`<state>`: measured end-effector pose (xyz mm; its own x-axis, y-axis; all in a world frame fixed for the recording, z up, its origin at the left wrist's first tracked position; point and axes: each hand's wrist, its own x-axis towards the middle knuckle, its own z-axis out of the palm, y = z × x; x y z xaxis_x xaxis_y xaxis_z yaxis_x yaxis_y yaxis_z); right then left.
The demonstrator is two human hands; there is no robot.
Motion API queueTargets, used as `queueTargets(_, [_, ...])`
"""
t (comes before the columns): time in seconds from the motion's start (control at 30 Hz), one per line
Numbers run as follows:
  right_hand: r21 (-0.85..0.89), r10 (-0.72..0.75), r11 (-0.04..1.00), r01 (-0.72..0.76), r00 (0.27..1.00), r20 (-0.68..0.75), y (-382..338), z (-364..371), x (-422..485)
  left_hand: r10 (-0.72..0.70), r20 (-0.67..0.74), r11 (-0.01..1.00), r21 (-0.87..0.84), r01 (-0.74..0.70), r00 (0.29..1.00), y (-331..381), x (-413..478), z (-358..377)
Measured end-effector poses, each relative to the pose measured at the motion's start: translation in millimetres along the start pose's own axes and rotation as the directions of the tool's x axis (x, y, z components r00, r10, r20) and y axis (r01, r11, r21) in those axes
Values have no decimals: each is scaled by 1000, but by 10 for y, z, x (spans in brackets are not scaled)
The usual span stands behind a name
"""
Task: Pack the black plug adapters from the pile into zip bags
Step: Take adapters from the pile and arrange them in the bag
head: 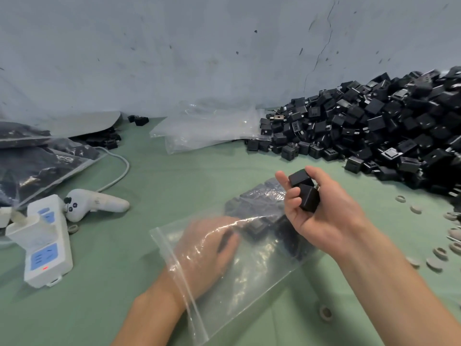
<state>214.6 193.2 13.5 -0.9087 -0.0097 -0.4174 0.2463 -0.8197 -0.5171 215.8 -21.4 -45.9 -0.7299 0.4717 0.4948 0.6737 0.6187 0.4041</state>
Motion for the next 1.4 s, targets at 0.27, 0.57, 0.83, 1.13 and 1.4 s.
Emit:
queueTargets(0.27, [-310, -107, 940, 144, 985, 133, 251, 40, -159, -496, -307, 851, 17, 526, 812, -63, -422, -372])
queueTargets(0.57, [-497, -56, 827, 261, 920, 389, 589, 186, -435, -618, -409, 775, -460, 433, 672, 264, -644, -576])
queueTargets(0.83, [-666, 48, 588, 460, 802, 596, 996, 262, -591, -669, 103, 210, -924, 321, 736, 401, -624, -666])
queueTargets(1.13, [-678, 58, 498, 540, 759, 648, 1091, 228, -632, -516, 294, 9, -937, 349, 805, 319, -846, -771])
queueTargets(1.4, [-521, -253, 739, 427, 893, 372, 924, 238, -502, -680, -168, 730, -243, 639, 713, 68, -1184, -794])
